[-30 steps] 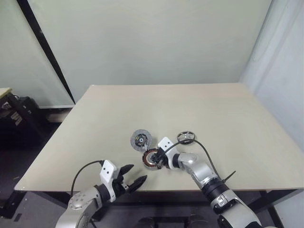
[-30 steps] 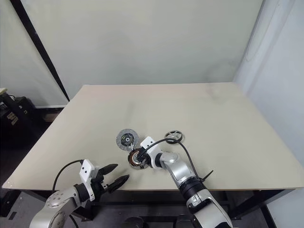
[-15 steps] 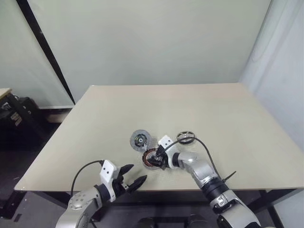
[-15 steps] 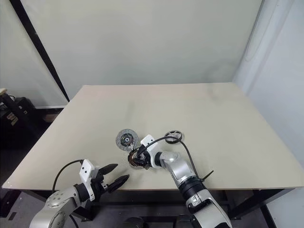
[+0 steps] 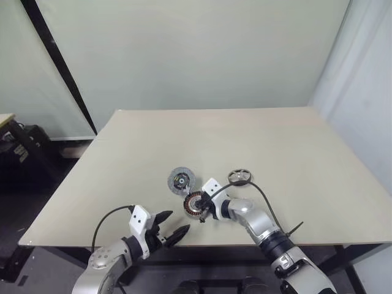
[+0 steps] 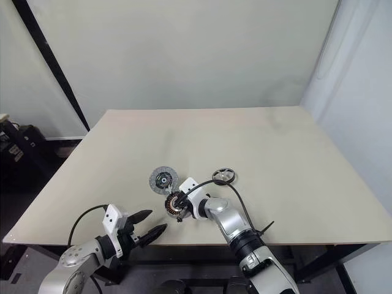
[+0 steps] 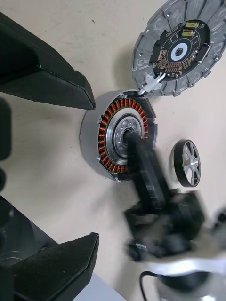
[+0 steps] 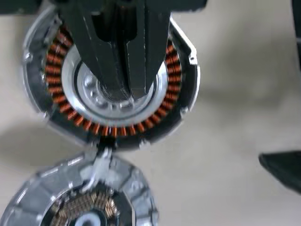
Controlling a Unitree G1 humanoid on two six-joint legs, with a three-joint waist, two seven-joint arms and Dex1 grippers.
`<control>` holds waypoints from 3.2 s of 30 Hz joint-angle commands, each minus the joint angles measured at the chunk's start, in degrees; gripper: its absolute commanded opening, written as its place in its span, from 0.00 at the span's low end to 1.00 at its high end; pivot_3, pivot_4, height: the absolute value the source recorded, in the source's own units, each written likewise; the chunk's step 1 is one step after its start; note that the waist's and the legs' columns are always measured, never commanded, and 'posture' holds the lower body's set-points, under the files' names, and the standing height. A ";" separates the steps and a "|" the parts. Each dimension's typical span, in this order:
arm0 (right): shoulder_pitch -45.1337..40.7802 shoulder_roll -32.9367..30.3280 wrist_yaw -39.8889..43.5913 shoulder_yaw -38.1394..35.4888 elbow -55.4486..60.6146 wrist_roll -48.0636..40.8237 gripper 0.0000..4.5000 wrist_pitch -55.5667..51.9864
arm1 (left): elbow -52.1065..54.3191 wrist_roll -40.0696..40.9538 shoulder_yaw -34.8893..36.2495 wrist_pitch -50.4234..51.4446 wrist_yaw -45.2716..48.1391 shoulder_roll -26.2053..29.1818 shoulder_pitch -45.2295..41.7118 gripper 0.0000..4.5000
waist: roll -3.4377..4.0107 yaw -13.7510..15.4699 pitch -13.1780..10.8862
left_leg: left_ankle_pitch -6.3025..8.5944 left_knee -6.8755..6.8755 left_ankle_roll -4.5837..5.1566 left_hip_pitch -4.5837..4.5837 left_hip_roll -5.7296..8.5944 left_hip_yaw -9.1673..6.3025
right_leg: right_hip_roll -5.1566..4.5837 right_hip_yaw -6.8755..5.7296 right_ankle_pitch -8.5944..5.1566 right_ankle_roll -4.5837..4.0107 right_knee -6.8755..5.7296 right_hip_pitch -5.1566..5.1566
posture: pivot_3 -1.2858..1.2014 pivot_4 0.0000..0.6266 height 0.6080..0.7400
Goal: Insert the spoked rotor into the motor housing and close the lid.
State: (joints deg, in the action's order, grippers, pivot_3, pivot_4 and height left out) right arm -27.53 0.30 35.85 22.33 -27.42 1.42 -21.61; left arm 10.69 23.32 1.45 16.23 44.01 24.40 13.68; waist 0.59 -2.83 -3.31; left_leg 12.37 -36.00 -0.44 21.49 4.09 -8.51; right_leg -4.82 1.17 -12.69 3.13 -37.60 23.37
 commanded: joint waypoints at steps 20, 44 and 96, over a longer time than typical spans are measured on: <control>3.13 -2.40 -9.52 -21.28 25.45 -13.03 1.00 -16.06 | 1.74 0.17 0.27 -2.01 0.70 0.43 -2.68 1.00 | 0.01 0.08 -0.01 | 0.01 0.01 -0.01 0.12 -0.03 -0.02 | -0.08 0.02 -0.01 0.00 0.04 0.07 | 0.52 0.00 1.00; -7.95 2.37 -30.38 -48.91 2.55 -29.82 1.00 -24.42 | 0.12 -0.39 -0.02 -2.16 1.49 1.05 -5.87 1.00 | 0.09 -0.01 -0.05 | -0.13 0.07 0.23 0.15 -0.03 0.08 | -0.01 0.03 0.00 -0.01 0.07 0.04 | 0.52 0.00 1.00; 5.90 12.14 -33.15 -30.64 24.68 -42.61 0.09 -46.65 | 0.70 -0.06 1.56 -0.96 0.20 1.74 -2.54 1.00 | 0.28 -0.02 -0.15 | 0.02 0.45 0.02 0.36 -0.57 0.02 | 0.03 -0.29 0.01 0.00 0.81 0.16 | 0.52 0.00 1.00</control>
State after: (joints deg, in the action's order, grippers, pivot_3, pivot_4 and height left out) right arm -22.00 9.43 2.29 -9.41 -2.92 -41.28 -69.60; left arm 9.67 23.05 3.06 15.64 44.17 26.09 11.60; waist 0.87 -2.84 -3.46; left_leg 12.39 -35.53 -0.42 21.84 3.52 -8.49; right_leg -4.79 0.86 -12.68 3.13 -36.79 23.53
